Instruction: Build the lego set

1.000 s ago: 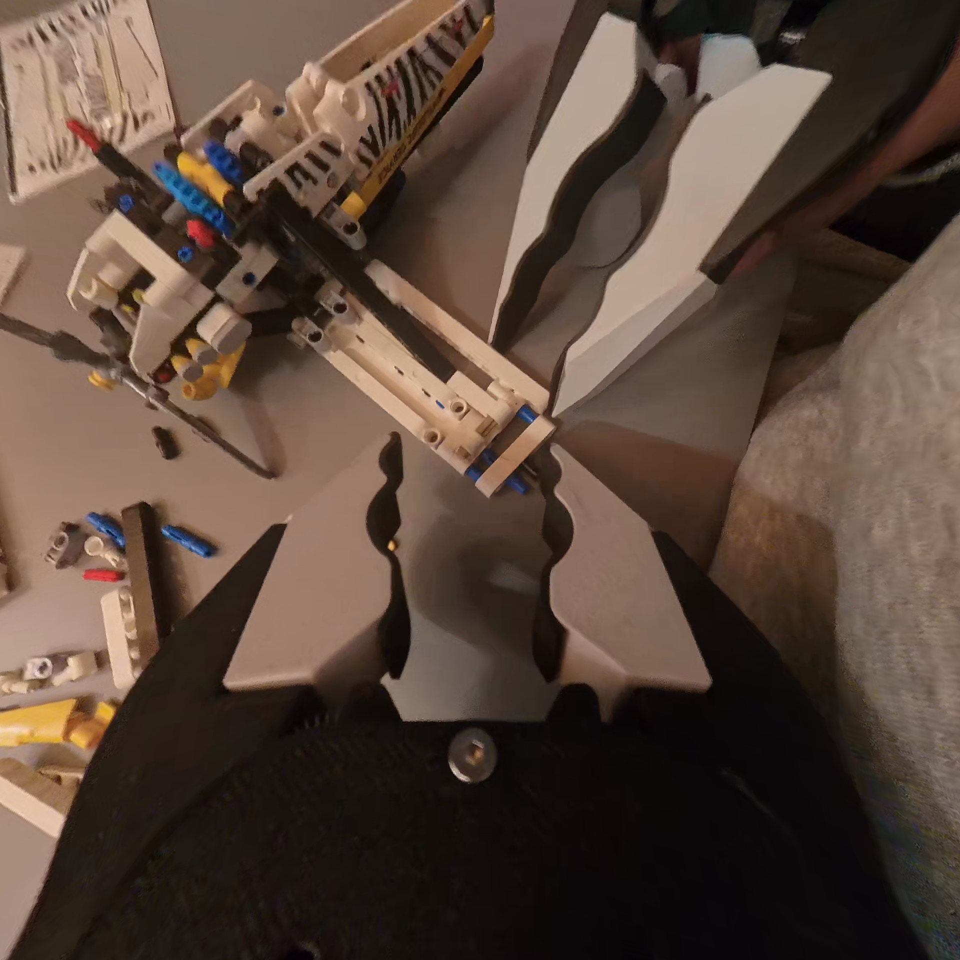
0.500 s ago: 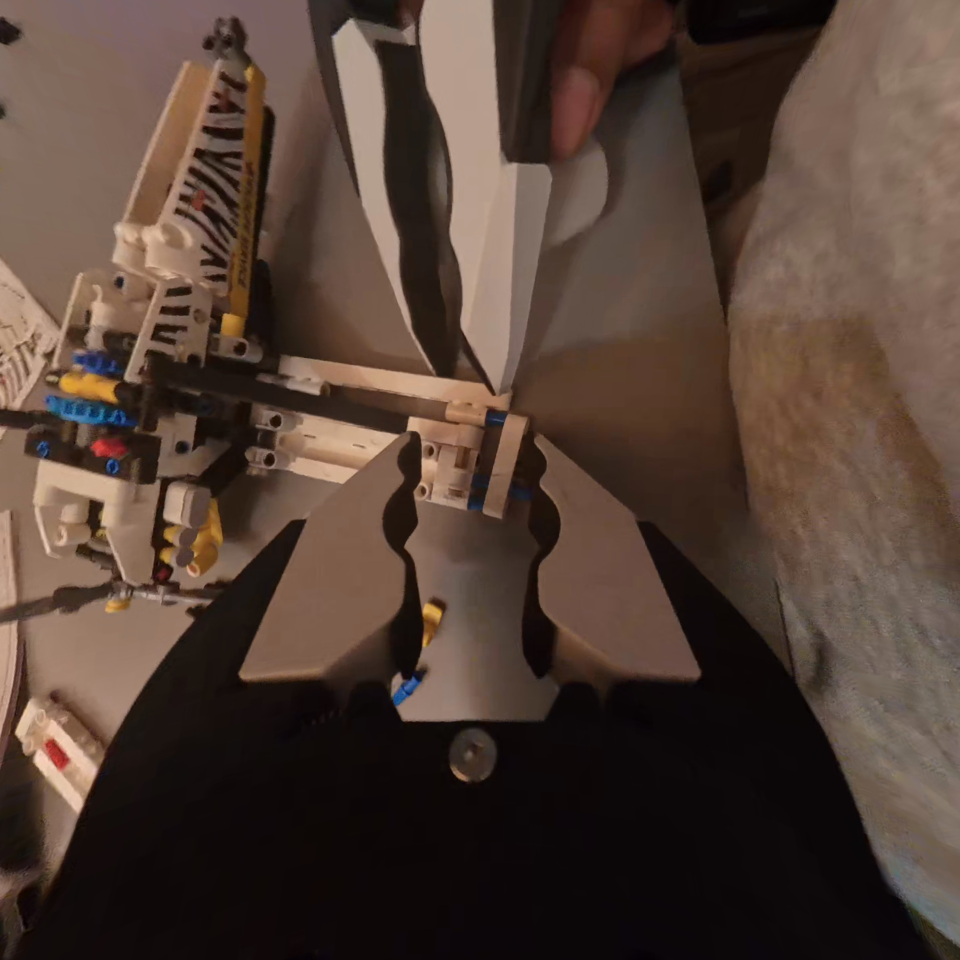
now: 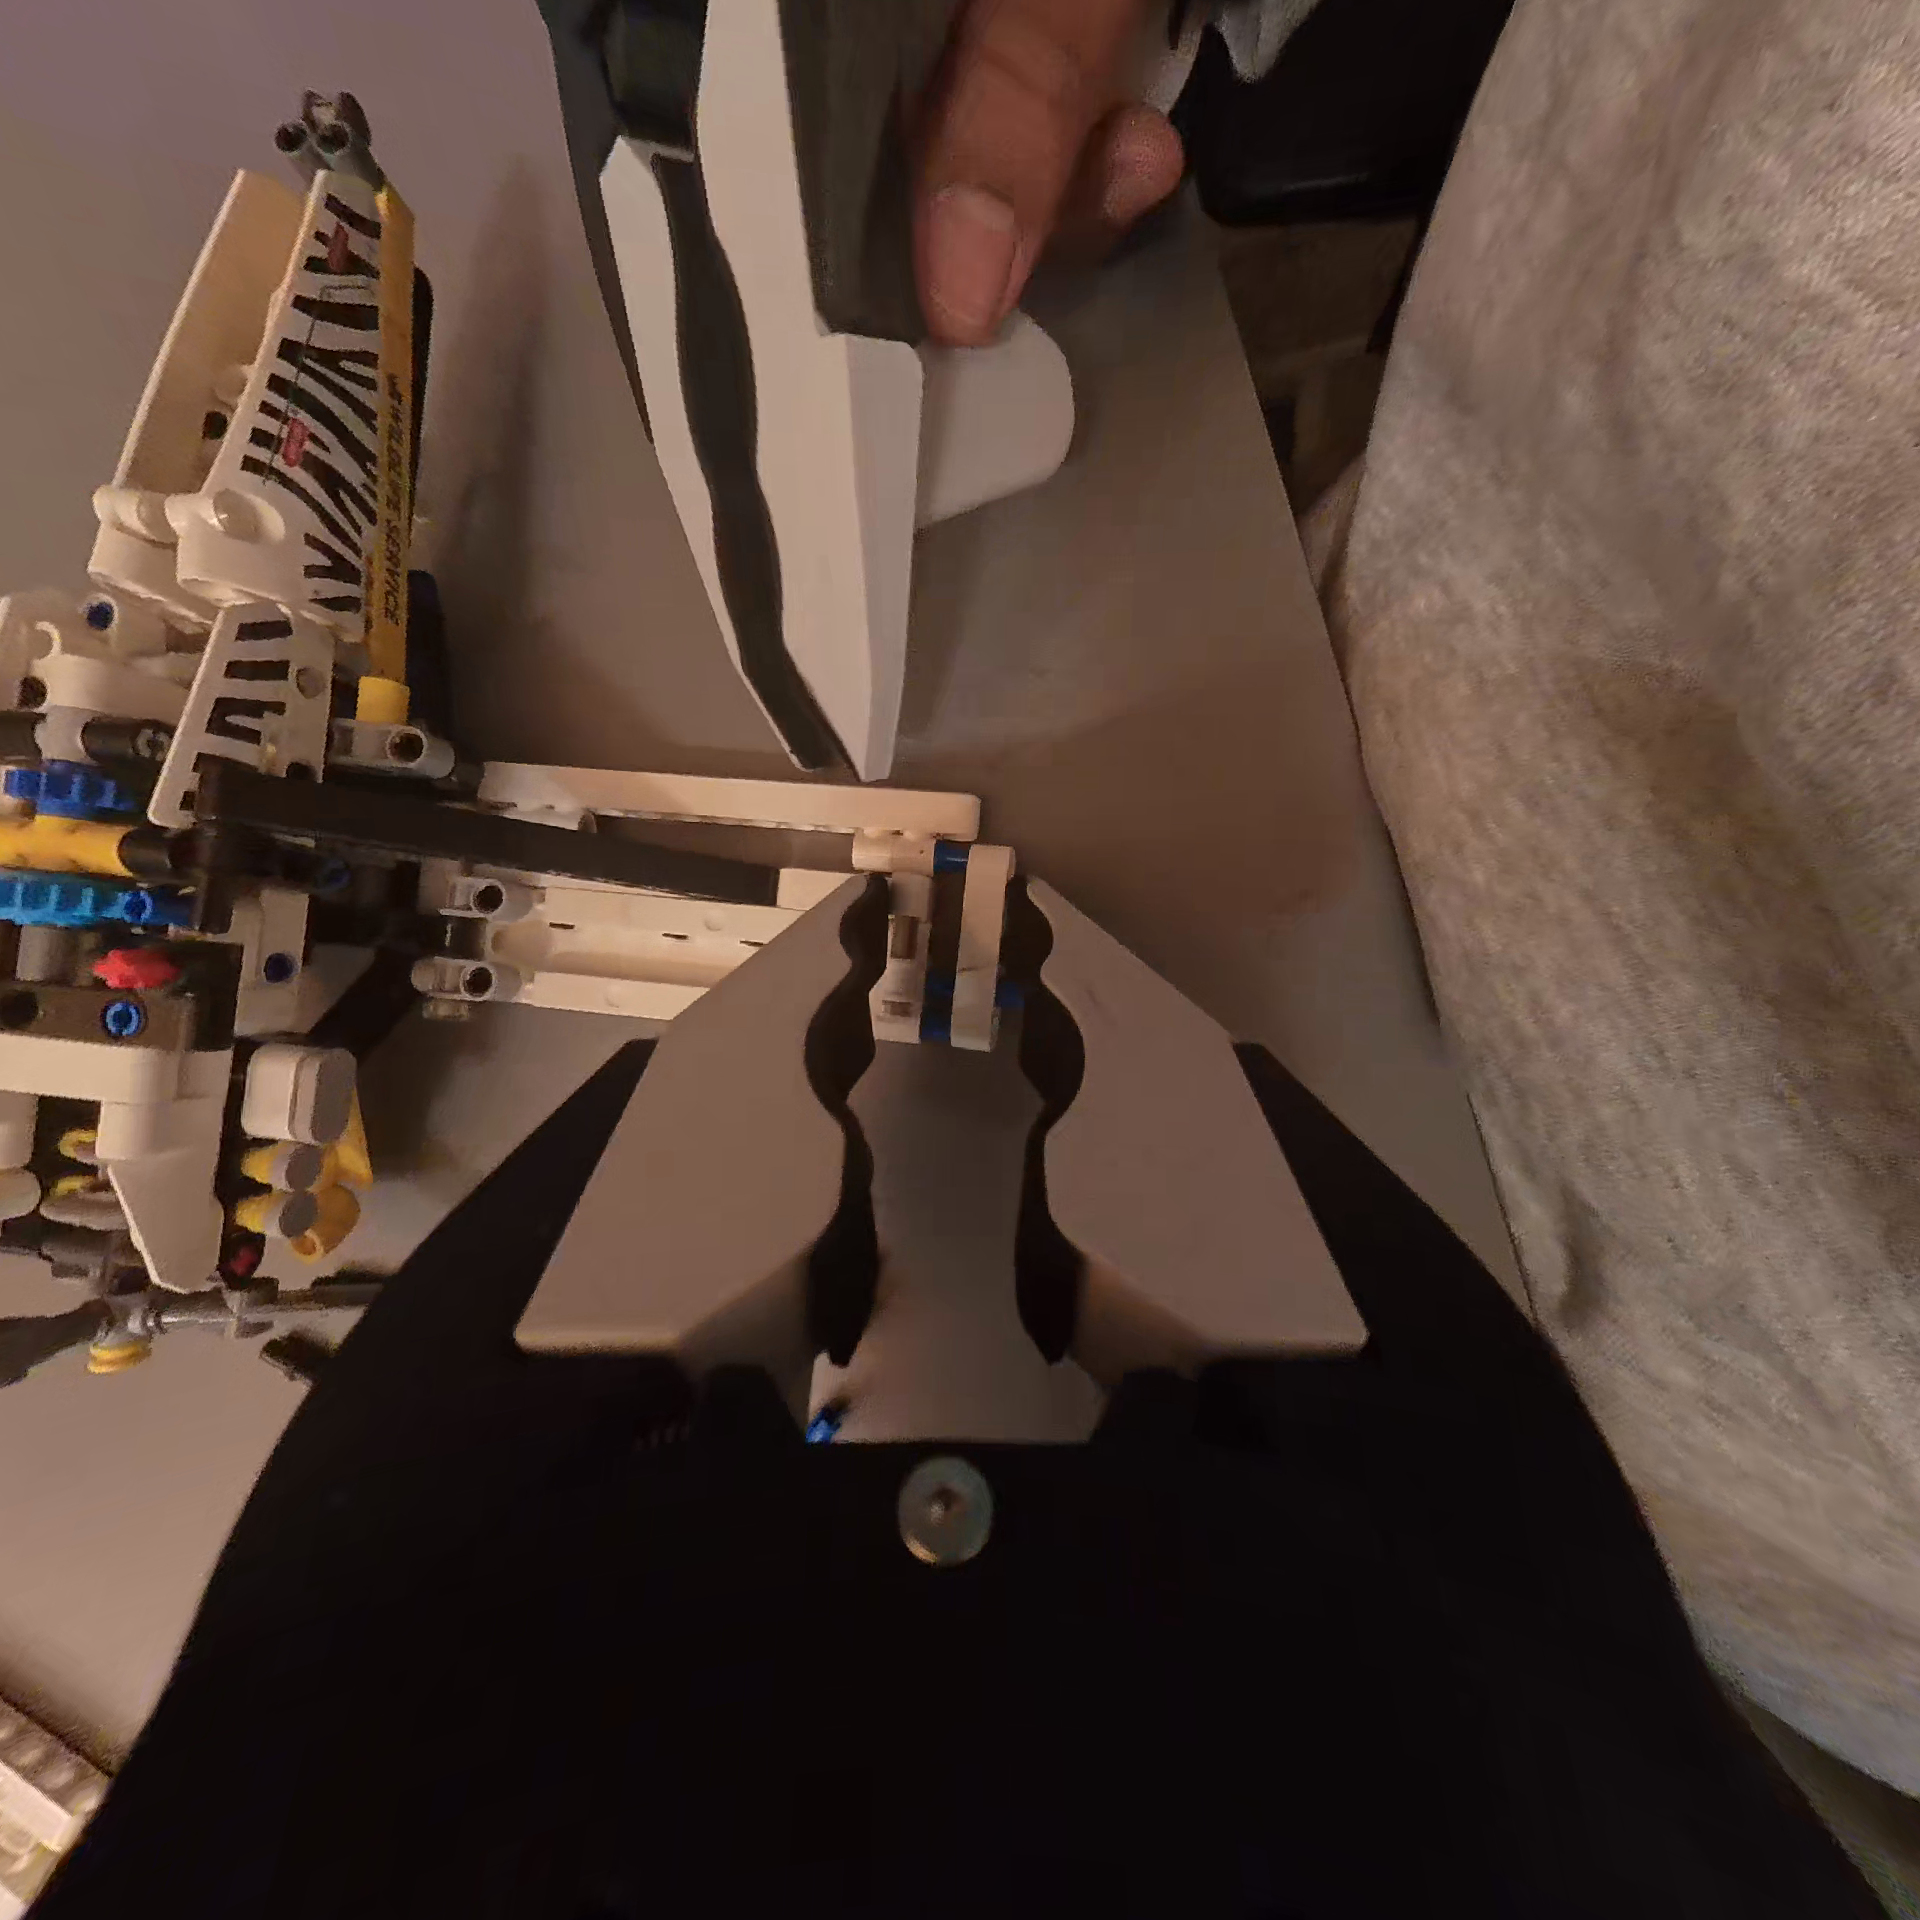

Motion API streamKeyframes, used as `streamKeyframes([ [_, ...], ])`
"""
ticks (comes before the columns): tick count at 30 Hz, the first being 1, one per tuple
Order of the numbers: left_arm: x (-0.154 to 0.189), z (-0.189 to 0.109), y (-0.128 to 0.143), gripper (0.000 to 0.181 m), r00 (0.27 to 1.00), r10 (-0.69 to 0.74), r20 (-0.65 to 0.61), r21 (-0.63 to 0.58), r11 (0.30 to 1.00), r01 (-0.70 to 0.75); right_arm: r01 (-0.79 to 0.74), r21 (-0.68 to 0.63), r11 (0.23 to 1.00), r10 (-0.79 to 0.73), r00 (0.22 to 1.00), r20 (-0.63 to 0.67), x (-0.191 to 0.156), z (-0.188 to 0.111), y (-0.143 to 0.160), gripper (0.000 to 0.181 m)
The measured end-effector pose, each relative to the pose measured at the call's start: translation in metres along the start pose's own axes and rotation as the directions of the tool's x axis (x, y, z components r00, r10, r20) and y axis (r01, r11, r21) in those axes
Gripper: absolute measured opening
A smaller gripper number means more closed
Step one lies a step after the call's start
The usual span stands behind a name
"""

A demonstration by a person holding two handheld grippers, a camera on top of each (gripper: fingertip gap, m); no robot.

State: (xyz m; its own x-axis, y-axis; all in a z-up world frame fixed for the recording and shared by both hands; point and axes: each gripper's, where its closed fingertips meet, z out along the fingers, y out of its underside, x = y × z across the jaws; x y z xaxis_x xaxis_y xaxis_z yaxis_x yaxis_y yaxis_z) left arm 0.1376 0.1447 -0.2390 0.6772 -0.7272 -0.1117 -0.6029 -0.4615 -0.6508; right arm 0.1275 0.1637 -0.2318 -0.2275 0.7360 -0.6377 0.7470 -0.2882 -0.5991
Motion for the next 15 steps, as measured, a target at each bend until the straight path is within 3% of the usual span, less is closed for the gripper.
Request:
streamKeyframes([
  [8, -0.004, -0.003, -0.001, 0.02, 0.994, -0.055, 0.099, 0.084, 0.995, 0.047, -0.192, -0.013, 0.981, 0.192, 0.972, 0.135, -0.001, 0.004, -0.009, 0.013],
  [15, -0.007, -0.008, -0.004, 0.02, 0.989, -0.085, 0.121, 0.149, 0.987, 0.066, -0.246, 0.003, 0.969, 0.243, 0.956, 0.167, -0.003, 0.002, -0.014, 0.019],
])
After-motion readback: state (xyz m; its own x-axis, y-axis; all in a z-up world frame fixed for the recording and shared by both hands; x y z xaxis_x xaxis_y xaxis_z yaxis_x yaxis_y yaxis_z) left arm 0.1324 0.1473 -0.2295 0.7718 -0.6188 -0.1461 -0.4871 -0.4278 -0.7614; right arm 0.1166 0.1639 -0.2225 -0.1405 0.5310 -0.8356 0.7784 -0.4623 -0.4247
